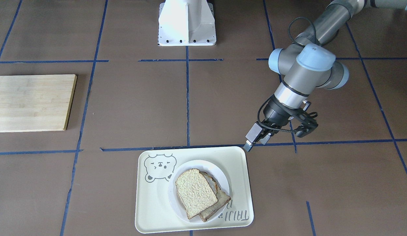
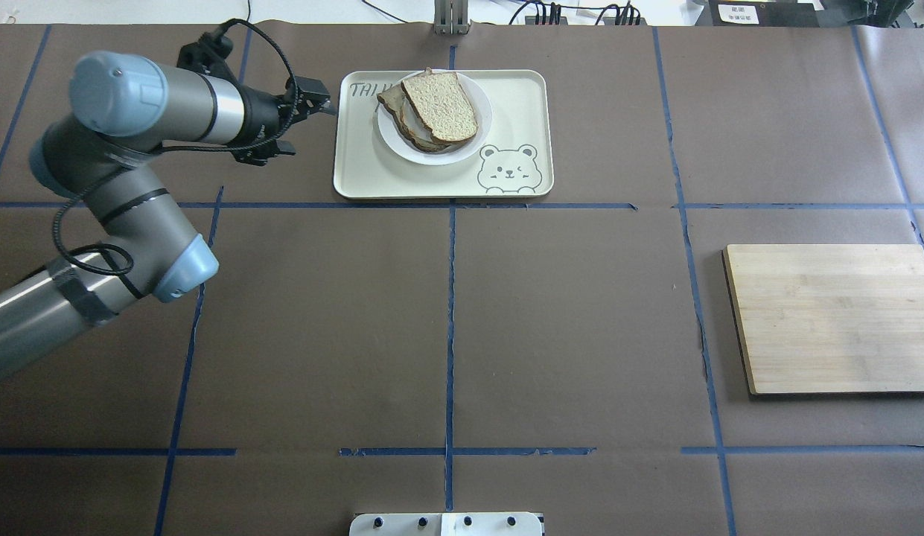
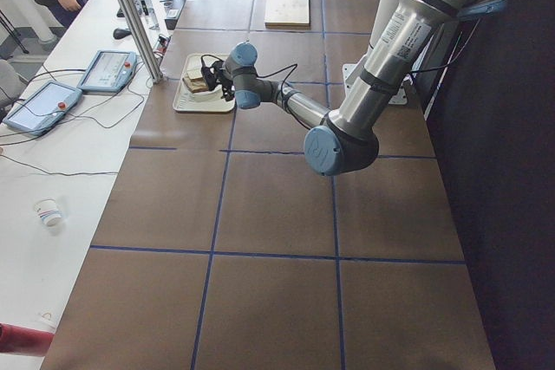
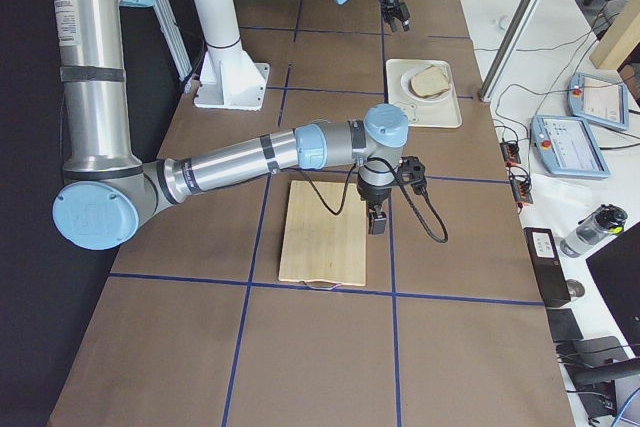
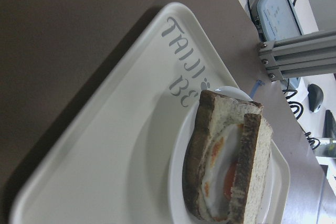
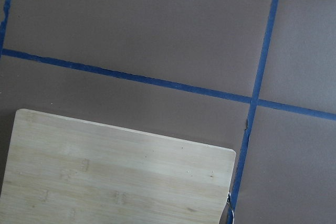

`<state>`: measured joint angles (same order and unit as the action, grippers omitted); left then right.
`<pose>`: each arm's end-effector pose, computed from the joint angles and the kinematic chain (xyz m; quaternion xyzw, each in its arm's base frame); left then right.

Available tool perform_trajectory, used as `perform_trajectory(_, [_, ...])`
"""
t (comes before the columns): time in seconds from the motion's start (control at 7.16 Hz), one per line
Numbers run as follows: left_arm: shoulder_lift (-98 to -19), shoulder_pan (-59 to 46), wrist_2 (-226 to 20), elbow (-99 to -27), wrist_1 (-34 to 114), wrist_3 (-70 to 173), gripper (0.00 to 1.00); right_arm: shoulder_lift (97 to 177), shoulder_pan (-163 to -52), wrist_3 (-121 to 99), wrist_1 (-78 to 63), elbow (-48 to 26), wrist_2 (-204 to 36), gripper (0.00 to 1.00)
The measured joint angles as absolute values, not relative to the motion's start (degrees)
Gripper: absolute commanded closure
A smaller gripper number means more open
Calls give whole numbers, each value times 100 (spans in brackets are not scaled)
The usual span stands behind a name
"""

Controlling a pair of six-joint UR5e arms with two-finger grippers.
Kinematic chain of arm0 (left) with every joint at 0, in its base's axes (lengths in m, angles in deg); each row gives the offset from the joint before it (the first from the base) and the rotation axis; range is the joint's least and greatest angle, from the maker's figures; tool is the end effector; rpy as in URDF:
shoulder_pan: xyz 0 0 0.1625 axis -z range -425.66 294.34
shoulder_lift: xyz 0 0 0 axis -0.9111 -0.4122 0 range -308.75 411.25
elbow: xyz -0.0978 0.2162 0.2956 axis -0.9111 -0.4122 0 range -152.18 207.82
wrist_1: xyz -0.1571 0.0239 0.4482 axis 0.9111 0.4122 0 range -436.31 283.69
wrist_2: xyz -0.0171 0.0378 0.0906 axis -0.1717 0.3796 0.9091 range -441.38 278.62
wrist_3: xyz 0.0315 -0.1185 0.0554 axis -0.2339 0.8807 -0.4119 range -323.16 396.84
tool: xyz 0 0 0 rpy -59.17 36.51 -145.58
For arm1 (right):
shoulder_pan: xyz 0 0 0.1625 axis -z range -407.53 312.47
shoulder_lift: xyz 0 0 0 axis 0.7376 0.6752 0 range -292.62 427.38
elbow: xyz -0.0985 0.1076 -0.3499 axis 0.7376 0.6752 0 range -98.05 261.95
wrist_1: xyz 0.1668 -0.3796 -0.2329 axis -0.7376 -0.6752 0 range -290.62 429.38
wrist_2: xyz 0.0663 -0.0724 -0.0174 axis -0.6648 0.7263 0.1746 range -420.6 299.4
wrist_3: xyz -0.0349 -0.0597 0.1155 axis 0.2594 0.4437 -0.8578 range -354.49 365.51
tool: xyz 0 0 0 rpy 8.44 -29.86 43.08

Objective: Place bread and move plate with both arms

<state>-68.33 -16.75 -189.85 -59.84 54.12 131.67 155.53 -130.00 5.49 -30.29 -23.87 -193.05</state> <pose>0.4239 -0.6239 0.2396 0.0826 0.5594 -0.2909 0.7717 -0.0313 -0.5604 0.4874 0.0410 -0.3646 -0.0861 0.9263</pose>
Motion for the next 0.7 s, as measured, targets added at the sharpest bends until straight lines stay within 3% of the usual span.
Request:
perform_trajectory(0.42, [-5689,-970,-19246,-7775,2792,10075,0,15569,-13018,562,-3029,-2386,-19297,0])
perform_trajectory(0.7, [-5020,-331,-19577,-8144,2113,8142,0,15572,-13026,568,-3029,-2380,-19296,0])
